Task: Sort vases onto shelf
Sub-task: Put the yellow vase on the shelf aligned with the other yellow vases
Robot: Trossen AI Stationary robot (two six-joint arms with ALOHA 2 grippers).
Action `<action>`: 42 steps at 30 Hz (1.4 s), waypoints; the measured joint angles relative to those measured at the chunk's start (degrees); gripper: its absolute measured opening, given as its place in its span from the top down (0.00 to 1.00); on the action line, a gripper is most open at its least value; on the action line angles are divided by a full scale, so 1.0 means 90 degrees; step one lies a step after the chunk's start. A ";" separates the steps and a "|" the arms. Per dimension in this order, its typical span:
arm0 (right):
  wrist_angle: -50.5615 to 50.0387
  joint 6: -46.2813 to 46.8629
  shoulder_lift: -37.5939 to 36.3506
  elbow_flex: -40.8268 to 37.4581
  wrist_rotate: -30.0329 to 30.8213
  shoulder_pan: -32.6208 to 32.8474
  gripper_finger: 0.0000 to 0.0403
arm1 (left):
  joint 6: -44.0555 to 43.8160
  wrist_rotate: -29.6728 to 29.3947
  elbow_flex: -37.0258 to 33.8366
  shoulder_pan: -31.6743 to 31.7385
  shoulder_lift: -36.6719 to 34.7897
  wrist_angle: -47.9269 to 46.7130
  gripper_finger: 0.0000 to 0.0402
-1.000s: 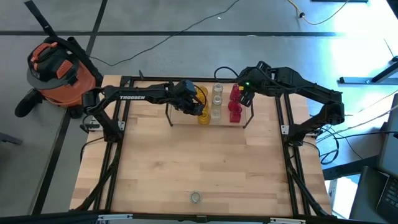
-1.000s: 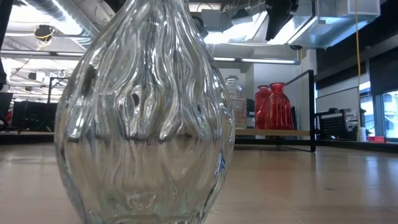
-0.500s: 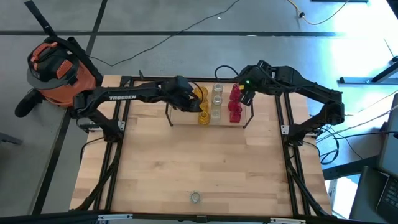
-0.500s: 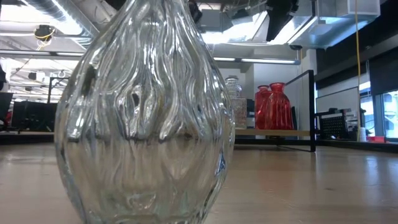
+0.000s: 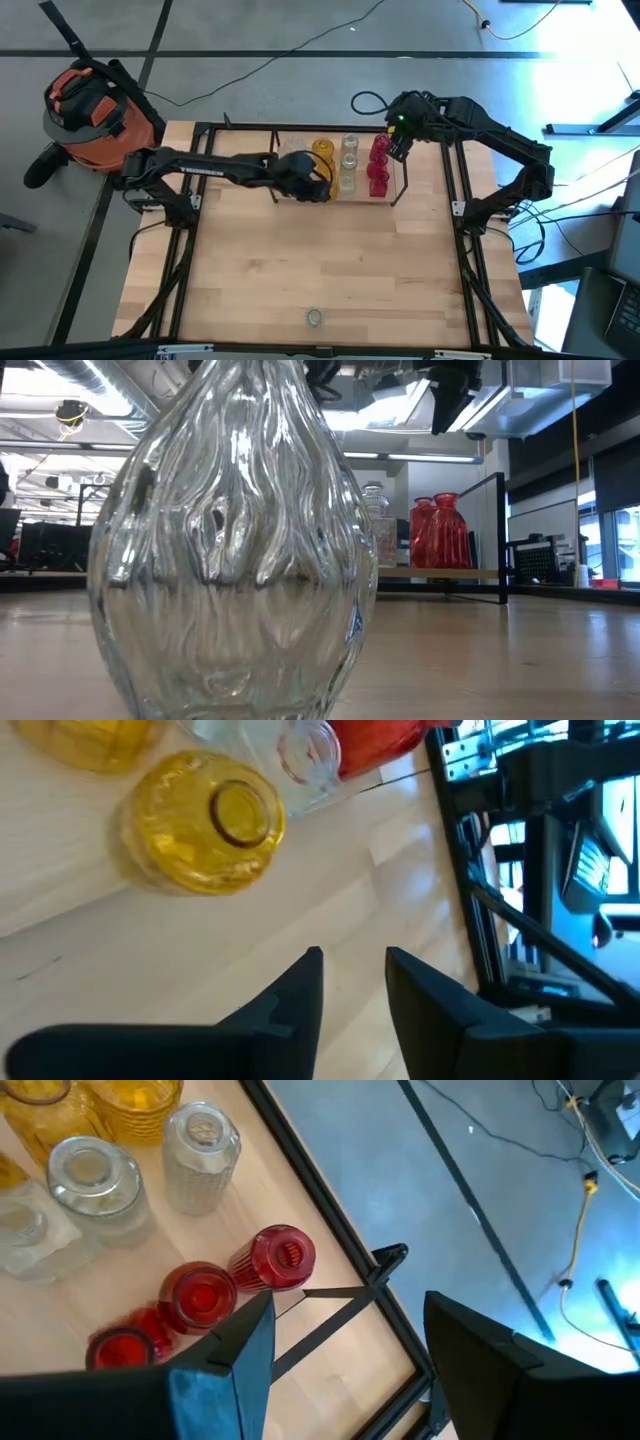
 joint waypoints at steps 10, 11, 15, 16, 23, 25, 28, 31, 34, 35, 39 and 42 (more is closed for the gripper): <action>-0.0017 -0.0475 0.0000 0.0000 -0.0194 0.0017 0.48 | -0.0774 -0.1123 -0.0005 -0.0400 0.0723 0.0475 0.94; -0.0022 -0.0478 0.0000 0.0000 -0.0191 0.0017 0.48 | -0.0820 -0.1350 -0.0011 -0.0430 0.0728 0.0458 0.96; -0.0083 -0.0509 0.0000 0.0000 -0.0192 0.0017 0.48 | -0.0982 -0.2038 -0.0012 -0.0509 0.0709 0.0488 0.99; -0.0084 -0.0540 0.0000 0.0000 -0.0191 0.0017 0.48 | -0.0982 -0.2073 -0.0012 -0.0505 0.0711 0.0479 0.98; -0.0092 -0.0649 0.0000 0.0000 -0.0191 0.0017 0.48 | -0.0986 -0.2287 -0.0012 -0.0482 0.0711 0.0259 1.00; -0.0090 -0.0651 0.0000 0.0000 -0.0194 0.0017 0.48 | -0.0987 -0.2350 -0.0012 -0.0464 0.0711 0.0234 0.99; -0.0090 -0.0651 0.0000 0.0000 -0.0193 0.0017 0.48 | -0.0984 -0.2440 -0.0012 -0.0432 0.0711 0.0178 0.99; -0.0087 -0.0651 0.0000 0.0000 -0.0191 0.0017 0.48 | -0.0958 -0.2537 -0.0012 -0.0376 0.0711 0.0183 0.99; -0.0084 -0.0650 0.0000 0.0000 -0.0191 0.0017 0.48 | -0.0851 -0.2566 -0.0012 -0.0320 0.0711 0.0164 0.99; -0.0083 -0.0649 0.0000 0.0000 -0.0191 0.0017 0.48 | -0.0814 -0.2568 -0.0012 -0.0300 0.0711 0.0161 0.99; -0.0080 -0.0645 0.0000 0.0000 -0.0191 0.0017 0.48 | -0.0772 -0.2572 -0.0012 -0.0269 0.0711 0.0142 0.99; -0.0080 -0.0641 0.0000 0.0000 -0.0191 0.0017 0.48 | -0.0766 -0.2550 -0.0012 -0.0270 0.0711 0.0141 0.99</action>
